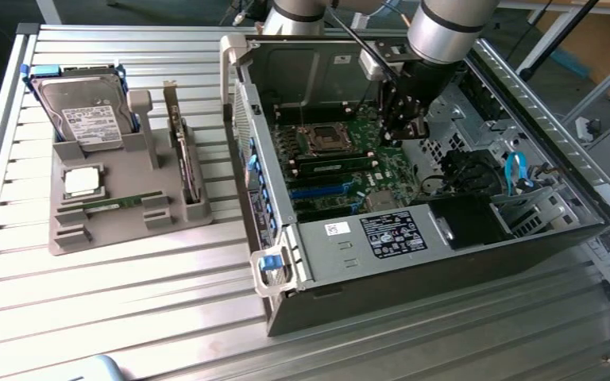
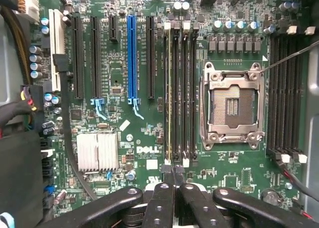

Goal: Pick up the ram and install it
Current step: 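Press down the ram until it locks into place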

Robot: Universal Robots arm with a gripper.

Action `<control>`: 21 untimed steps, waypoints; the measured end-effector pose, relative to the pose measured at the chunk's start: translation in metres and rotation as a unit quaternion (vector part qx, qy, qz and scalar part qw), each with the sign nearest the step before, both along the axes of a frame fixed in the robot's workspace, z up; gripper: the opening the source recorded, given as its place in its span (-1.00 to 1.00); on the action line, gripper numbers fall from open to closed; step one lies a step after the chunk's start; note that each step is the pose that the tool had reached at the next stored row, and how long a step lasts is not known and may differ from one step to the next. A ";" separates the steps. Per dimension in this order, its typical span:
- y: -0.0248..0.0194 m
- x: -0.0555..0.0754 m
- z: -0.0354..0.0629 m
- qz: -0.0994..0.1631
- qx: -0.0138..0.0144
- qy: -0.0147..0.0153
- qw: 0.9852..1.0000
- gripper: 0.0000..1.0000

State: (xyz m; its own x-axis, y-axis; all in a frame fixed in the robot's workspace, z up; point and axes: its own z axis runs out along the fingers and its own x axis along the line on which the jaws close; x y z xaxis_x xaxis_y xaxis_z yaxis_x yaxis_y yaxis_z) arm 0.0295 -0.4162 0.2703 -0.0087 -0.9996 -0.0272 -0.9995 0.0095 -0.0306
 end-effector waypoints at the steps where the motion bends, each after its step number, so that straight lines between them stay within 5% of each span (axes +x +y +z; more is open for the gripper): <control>1: 0.0000 0.000 -0.0018 0.000 0.000 0.000 1.000 -0.80; 21: 0.0000 0.000 -0.0244 0.000 0.000 0.000 1.000 -0.80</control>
State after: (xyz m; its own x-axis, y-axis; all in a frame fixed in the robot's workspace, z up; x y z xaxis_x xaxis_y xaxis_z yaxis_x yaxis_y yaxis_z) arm 0.0294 -0.4162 0.2458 -0.0087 -0.9996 -0.0270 -0.9995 0.0095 -0.0305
